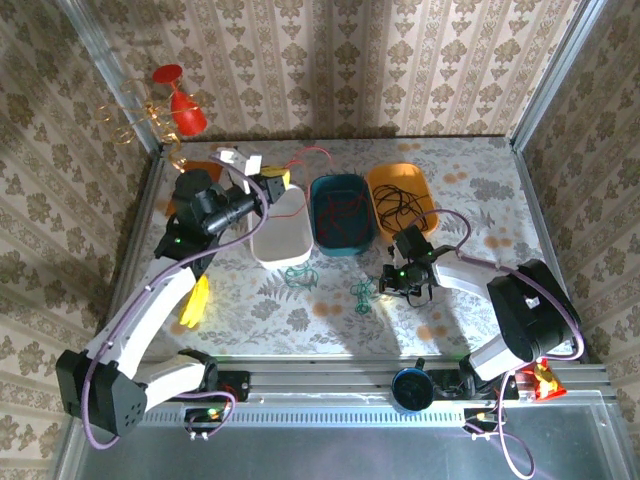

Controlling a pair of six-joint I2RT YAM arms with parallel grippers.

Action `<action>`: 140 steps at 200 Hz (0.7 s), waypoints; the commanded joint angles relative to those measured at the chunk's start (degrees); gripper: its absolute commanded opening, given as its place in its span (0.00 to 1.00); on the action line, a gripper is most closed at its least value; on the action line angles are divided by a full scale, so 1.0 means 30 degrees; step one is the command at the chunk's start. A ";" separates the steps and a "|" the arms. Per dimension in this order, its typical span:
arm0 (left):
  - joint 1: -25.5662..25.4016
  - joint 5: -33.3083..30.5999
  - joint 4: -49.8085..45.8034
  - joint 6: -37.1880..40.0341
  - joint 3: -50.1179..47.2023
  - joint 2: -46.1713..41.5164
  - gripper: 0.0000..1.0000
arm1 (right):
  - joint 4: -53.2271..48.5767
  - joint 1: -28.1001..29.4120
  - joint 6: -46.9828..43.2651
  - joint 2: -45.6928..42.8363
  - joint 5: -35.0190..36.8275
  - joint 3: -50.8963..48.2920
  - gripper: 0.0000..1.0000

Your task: Untangle the cables

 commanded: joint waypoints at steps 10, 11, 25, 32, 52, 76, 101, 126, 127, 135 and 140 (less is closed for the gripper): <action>-0.0551 0.0202 0.2556 -0.1859 -0.0408 0.1137 0.00 | -0.0892 -0.0205 0.0178 -0.0067 0.1367 -0.0680 0.05; -0.0552 0.0167 0.2641 -0.1881 -0.0409 0.1210 0.00 | -0.0906 -0.0201 0.0178 -0.0075 0.1355 -0.0680 0.05; -0.1233 -0.0488 0.3532 -0.2119 -0.0409 0.2093 0.00 | -0.0930 -0.0225 0.0178 -0.0213 0.1400 -0.0680 0.05; -0.1431 -0.0704 0.3992 -0.2214 -0.0366 0.2656 0.00 | -0.0959 -0.0215 0.0185 -0.0298 0.1429 -0.0680 0.05; -0.1825 -0.1229 0.5299 -0.2958 -0.0025 0.4517 0.00 | -0.1110 -0.0200 0.0207 -0.0558 0.1571 -0.0680 0.05; -0.2299 -0.1719 0.7375 -0.4195 0.0205 0.6748 0.00 | -0.1374 -0.0216 0.0262 -0.1090 0.1853 -0.0753 0.05; -0.2513 -0.2941 0.8981 -0.4910 0.0252 0.8691 0.00 | -0.1586 -0.0208 0.0266 -0.1652 0.1945 -0.0841 0.05; -0.2544 -0.3997 0.9166 -0.5274 0.0621 1.0537 0.00 | -0.1755 -0.0207 0.0215 -0.1969 0.1928 -0.0827 0.05; -0.2544 -0.4057 0.9169 -0.5302 0.0633 1.0612 0.00 | -0.1762 -0.0216 0.0211 -0.1978 0.1928 -0.0827 0.05; -0.2544 -0.4484 0.9226 -0.5601 0.0646 1.1169 0.00 | -0.1796 -0.0224 0.0212 -0.2013 0.1950 -0.0812 0.05; -0.2544 -0.4734 0.9258 -0.5730 0.0620 1.1488 0.00 | -0.1821 -0.0225 0.0207 -0.2017 0.1954 -0.0804 0.05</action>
